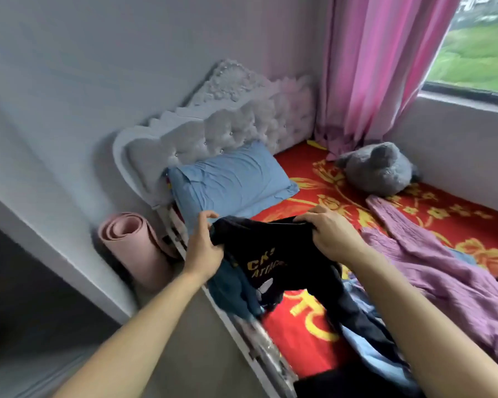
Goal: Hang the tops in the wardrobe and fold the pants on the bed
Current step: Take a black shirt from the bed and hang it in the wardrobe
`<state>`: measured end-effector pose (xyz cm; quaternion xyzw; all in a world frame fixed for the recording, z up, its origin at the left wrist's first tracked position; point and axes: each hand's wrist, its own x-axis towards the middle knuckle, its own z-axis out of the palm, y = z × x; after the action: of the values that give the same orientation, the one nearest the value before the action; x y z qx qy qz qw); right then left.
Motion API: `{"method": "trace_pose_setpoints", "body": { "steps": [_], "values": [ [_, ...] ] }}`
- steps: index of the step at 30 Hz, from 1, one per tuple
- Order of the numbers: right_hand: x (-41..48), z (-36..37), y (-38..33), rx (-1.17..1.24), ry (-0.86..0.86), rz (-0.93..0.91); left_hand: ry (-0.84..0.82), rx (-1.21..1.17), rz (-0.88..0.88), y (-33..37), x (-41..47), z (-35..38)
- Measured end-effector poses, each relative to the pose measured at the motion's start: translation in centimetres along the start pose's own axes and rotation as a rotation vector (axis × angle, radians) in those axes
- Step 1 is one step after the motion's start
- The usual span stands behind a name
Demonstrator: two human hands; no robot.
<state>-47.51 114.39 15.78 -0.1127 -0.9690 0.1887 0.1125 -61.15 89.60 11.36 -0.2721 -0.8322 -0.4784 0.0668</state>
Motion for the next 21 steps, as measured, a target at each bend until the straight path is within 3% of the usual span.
{"method": "trace_pose_setpoints", "body": {
  "steps": [5, 9, 13, 17, 21],
  "values": [
    [5.6, 6.7, -15.5, -0.077, 0.011, -0.141, -0.089, 0.071, -0.048, -8.3, -2.5, -16.1],
    [10.9, 13.2, -30.3, 0.035, 0.066, -0.195, -0.112, -0.046, -0.229, -15.4, -4.9, -31.4],
    [15.2, 17.9, -44.2, 0.113, 0.055, -0.31, -0.298, -0.097, -0.411, -20.9, -6.9, -43.7],
    [18.2, 20.2, -54.7, 0.178, 0.077, -0.461, -0.402, 0.213, -0.579, -25.4, -7.7, -53.0],
    [21.1, 22.9, -62.5, 0.225, 0.094, -0.595, -0.216, 0.546, -0.662, -28.8, -6.7, -59.1]
  ]
}}
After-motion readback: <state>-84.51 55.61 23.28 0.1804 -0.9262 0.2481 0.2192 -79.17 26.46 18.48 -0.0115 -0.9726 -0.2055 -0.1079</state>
